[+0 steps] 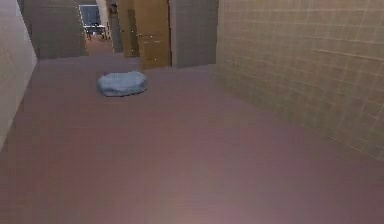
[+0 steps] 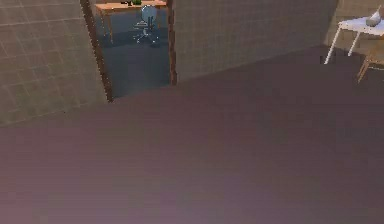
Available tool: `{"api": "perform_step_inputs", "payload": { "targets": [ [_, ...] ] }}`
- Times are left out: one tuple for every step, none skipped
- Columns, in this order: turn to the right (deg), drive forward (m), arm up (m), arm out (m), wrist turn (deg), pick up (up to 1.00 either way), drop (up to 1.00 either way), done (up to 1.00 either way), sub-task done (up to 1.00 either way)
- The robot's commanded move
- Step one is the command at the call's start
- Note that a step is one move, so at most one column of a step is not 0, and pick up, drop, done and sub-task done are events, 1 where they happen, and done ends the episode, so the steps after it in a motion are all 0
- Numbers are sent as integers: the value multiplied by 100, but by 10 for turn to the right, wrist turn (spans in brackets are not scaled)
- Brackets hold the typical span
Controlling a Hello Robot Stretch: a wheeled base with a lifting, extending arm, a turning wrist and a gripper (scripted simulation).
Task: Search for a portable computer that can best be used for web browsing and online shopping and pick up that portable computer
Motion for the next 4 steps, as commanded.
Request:
{"api": "perform_step_inputs", "payload": {
  "targets": [
    [0, 100, 0, 0, 0, 0, 0, 0, 0],
    [30, 0, 0, 0, 0, 0, 0, 0, 0],
    [0, 100, 0, 0, 0, 0, 0, 0, 0],
    [0, 100, 0, 0, 0, 0, 0, 0, 0]
  ]
}}
